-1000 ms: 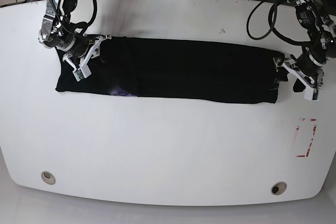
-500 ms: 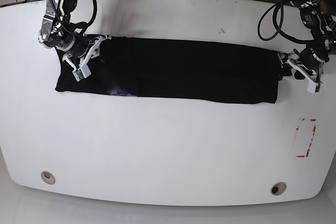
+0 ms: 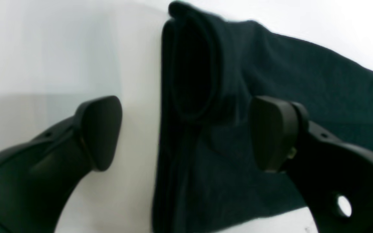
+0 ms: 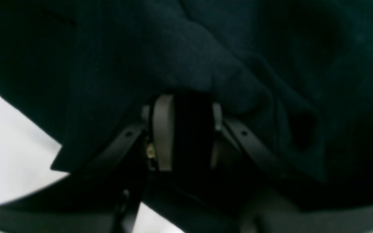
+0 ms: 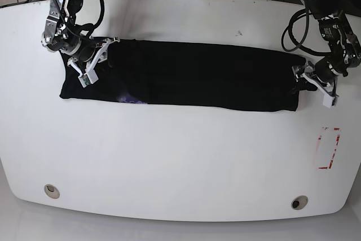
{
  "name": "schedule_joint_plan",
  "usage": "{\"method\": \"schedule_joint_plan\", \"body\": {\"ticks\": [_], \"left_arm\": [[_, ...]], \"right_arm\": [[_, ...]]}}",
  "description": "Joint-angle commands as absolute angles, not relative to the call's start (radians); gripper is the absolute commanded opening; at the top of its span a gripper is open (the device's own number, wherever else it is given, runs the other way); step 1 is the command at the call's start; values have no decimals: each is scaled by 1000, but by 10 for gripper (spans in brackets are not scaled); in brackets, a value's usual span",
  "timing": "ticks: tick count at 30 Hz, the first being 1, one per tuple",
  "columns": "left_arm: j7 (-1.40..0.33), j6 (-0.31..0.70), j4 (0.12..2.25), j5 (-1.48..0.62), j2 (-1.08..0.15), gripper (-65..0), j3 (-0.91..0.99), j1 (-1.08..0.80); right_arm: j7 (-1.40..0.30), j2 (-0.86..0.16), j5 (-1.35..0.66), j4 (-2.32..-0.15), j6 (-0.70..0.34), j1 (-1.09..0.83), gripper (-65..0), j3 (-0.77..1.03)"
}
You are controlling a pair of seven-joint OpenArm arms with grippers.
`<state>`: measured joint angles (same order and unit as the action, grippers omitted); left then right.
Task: Layout the t-shirt on the table in an organized manner, then fold the t-shirt properly
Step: 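Fold the strip end held by the left gripper toward the right gripper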
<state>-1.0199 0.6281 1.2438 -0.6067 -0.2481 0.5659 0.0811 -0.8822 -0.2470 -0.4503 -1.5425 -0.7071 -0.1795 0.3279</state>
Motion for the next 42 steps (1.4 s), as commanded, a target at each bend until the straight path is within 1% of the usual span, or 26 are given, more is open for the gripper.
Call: {"method": "schedule_joint_plan", "body": {"ticks": [1,3,5,8,10,12,13,14,16,21,28,36,42], "left_arm": [[-1018,631,1256,-621,-259,-100,538,94],[-1018,631,1256,-621,-259,-132,522,94],[-1018,631,1250,-621,-259,-186,513,96],[-1012,627,1245,-616,-257,-290,507,97],[-1001,627,1236,-619,-255,-379,504,97],[-990,625,1231,-618,-252,-485,504,97],[-987,625,1231,-616,-248,-517,504,97],[-980,625,1231,-615,-236,-582,509,97],[-970,624,1234,-615,-229,-644,507,96],[-972,624,1283,-616,-223,-650,506,90],[-972,624,1483,-616,-223,-650,484,30],[-972,625,1767,-615,-229,-650,337,-51],[-990,624,1873,-615,-223,-650,180,-77]], "right_arm": [[-957,-255,-397,-1538,-698,-189,-506,326],[-957,-255,-397,-1538,-698,-189,-506,326],[-957,-255,-397,-1538,-698,-189,-506,326],[-957,-255,-397,-1538,-698,-188,-506,326],[-957,-255,-397,-1538,-698,-188,-506,326],[-957,-254,-397,-1538,-698,-188,-506,326],[-957,-254,-397,-1538,-698,-188,-506,326],[-957,-254,-397,-1538,-698,-188,-506,328],[-957,-254,-397,-1538,-698,-188,-506,328],[-957,-254,-397,-1538,-698,-188,-506,328],[-957,-254,-397,-1538,-698,-186,-506,328],[-957,-254,-397,-1538,-698,-186,-506,328],[-957,-255,-397,-1538,-698,-186,-506,328]]}}
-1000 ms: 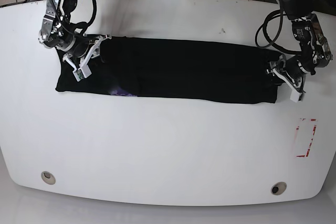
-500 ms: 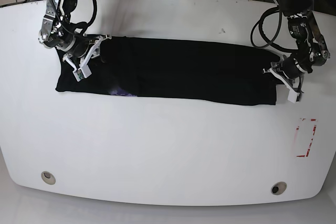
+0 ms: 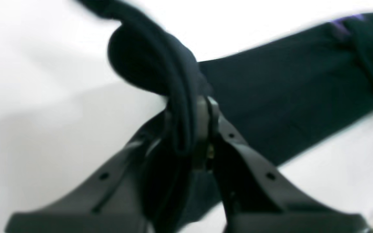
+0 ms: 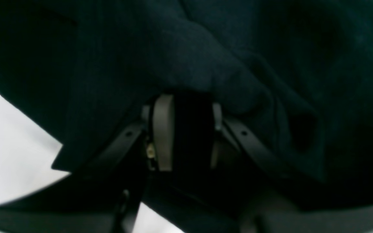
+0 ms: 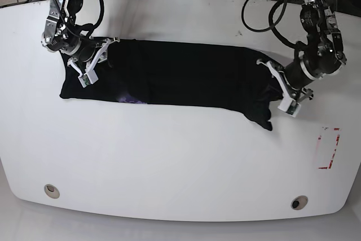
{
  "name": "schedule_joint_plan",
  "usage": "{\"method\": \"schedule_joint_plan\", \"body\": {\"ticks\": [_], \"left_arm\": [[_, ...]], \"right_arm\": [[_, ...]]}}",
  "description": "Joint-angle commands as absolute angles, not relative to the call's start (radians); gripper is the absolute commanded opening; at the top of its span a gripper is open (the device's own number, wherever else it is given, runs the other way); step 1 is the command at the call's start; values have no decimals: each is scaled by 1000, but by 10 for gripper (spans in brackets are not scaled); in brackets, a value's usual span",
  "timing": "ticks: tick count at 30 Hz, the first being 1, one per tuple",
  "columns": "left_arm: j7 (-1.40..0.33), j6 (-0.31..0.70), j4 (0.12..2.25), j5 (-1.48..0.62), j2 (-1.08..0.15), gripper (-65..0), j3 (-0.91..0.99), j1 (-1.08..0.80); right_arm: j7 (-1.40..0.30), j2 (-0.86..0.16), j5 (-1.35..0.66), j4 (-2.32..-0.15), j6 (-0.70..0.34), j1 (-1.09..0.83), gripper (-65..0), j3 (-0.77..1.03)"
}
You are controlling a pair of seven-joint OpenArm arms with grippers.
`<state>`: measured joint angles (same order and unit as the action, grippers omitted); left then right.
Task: Layout the t-shirt on the table in an organized manner, then fold the t-shirt properly
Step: 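Fold the strip end held by the left gripper toward the right gripper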
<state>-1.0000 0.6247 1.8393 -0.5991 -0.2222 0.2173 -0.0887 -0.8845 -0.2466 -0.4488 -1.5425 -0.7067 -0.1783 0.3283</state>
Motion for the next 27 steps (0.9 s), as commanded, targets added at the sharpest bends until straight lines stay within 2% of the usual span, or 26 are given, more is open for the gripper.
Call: {"method": "schedule_joint_plan", "body": {"ticks": [1,8,16,27], "left_arm": [[-998,624,1877,-615,-223,-650,160,-74],[-1013,618,1873,-602,-110,-650,82,-31],[-1015,578,1828,-452,25,-650,-24,12],[-1012,572,1761,-397,90,-650,-79,30]], "right_arm": [[-957,-255,-397,-1538,-698,-186,-506,328],[-955,-255,-397,-1537,-698,-185,-506,326],[-955,-255,-397,-1537,-698,-185,-506,325],[-955,-260,-397,-1537,-698,-185,-506,325]]}}
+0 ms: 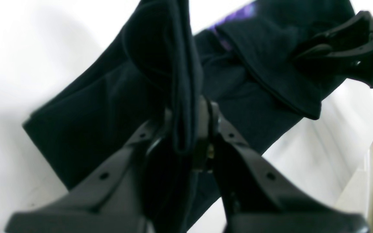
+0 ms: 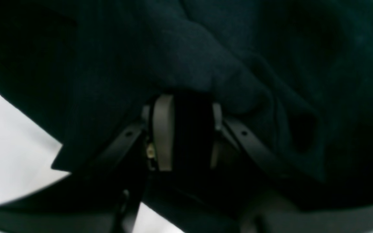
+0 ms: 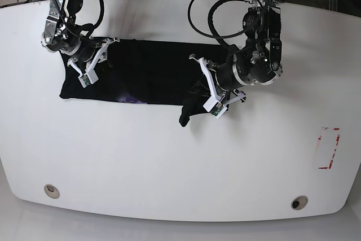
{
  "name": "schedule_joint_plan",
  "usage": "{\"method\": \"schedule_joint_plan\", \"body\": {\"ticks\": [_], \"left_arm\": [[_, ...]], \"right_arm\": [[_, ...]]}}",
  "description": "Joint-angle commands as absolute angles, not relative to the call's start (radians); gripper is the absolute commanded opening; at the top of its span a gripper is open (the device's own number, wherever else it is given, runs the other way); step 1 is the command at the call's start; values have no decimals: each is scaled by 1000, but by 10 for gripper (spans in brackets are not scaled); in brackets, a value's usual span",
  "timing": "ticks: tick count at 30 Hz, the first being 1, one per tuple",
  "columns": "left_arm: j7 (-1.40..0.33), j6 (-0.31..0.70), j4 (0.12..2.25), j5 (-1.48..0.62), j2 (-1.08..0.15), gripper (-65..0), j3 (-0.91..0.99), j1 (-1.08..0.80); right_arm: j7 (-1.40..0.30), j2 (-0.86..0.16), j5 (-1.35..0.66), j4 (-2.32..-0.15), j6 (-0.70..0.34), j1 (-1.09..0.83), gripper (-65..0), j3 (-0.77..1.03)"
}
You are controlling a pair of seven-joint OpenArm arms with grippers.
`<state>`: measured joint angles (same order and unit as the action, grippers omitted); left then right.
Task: Layout the t-shirt on the table in an organized manner, then fold the t-shirt properly
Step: 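Fold the strip end held by the left gripper toward the right gripper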
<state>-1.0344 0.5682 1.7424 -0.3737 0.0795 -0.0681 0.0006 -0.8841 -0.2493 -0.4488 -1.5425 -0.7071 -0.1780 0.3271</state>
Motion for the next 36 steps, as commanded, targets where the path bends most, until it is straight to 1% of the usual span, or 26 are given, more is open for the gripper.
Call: {"method": "schedule_joint_plan", "body": {"ticks": [1,4,8,9,10,13,15,19,23,25,36], "left_arm": [[-1012,572,1758,-397,90,-643,-85,33],[-1012,570,1747,-384,90,-564,-102,35],[-1015,570,1750,-400,113,-431,-133,36],[-1015,570,1751,-403,119,-414,-139,36],[-1023,570,1751,-417,131,-379,-157,38],[-1067,570,1751,-453,150,-331,-217,61],[-1110,570,1753,-469,157,-317,-249,84],[-1184,573,1767,-478,157,-312,-268,117],[-1202,575,1811,-478,157,-312,-265,137],[-1202,576,1822,-478,150,-312,-234,134],[-1198,576,1768,-476,7,-318,-51,131]], "right_arm": [[-955,-260,-397,-1537,-698,-185,-506,325],[-955,-260,-397,-1537,-698,-174,-506,325],[-955,-260,-397,-1537,-698,-170,-506,325],[-955,-260,-397,-1537,-698,-170,-506,325],[-955,-260,-397,-1537,-698,-170,-506,325],[-955,-260,-397,-1537,-698,-168,-506,325],[-957,-260,-397,-1537,-698,-166,-506,323],[-957,-260,-397,-1537,-698,-165,-506,323],[-957,-259,-397,-1535,-698,-165,-506,321],[-957,-259,-397,-1535,-698,-165,-506,321],[-960,-255,-397,-1535,-698,-157,-506,321]]}}
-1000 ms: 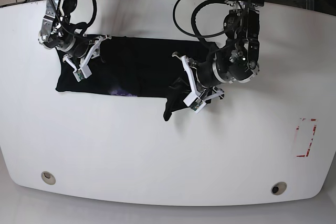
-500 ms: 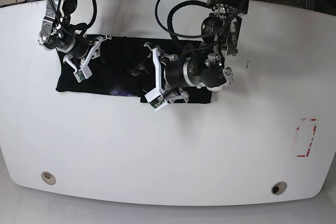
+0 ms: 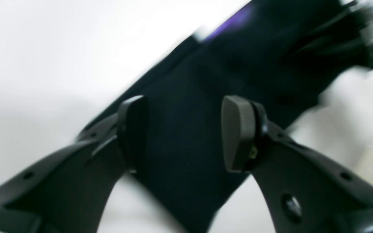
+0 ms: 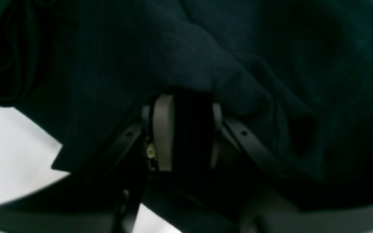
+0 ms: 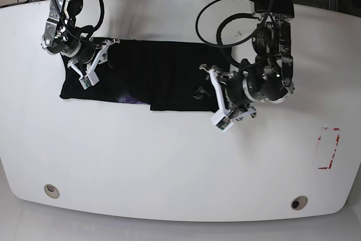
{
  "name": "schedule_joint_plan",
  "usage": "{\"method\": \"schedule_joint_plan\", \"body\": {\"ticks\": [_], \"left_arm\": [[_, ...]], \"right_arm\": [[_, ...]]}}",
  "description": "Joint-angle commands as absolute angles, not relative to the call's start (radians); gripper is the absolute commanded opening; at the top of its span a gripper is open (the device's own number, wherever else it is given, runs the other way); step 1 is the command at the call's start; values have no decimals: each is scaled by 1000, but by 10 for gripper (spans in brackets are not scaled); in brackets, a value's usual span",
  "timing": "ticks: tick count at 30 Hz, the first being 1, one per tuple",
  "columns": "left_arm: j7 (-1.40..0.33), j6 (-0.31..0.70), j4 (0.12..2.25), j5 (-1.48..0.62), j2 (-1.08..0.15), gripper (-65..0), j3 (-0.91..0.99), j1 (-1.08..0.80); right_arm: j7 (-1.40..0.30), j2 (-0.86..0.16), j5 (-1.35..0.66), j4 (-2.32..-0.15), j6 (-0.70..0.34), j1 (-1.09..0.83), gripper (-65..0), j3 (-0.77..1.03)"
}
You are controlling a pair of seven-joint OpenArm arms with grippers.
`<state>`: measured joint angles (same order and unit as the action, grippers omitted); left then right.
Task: Layout the t-shirt on the table in an organized manner, then fold the t-shirt properly
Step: 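Fold the strip end held by the left gripper toward the right gripper, then release the left gripper and reposition the right gripper on the strip end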
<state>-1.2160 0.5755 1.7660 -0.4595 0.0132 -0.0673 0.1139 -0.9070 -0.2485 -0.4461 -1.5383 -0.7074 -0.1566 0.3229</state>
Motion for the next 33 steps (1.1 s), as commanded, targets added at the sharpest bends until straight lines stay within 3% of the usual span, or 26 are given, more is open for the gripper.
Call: {"method": "schedule_joint_plan", "body": {"ticks": [1,3,6,8,10,12,28,33], "left_arm": [[-1198,575,1759,-476,1,-318,-33,131],[-1193,575,1735,-475,-10,-321,-2,122],[-1156,575,1721,-473,-10,-385,25,107],[-1127,572,1719,-470,-21,-463,27,88],[-1102,572,1705,-456,-36,-590,25,79],[-1102,572,1678,-441,-42,-650,19,81],[-1036,578,1488,-352,-56,-640,16,59],[-992,578,1460,-349,-56,-640,16,59]], "right_arm": [[-960,-255,-397,-1535,-698,-156,-506,321],[-961,-255,-397,-1538,-698,-154,-506,321],[-961,-254,-397,-1547,-698,-150,-506,321],[-961,-254,-397,-1555,-698,-150,-506,321],[-961,-254,-397,-1572,-698,-150,-506,321],[-961,-254,-397,-1590,-698,-150,-506,323],[-1017,-225,-398,-1856,-698,-147,-493,334],[-1106,-205,-397,-1951,-698,-119,-385,394]]}}
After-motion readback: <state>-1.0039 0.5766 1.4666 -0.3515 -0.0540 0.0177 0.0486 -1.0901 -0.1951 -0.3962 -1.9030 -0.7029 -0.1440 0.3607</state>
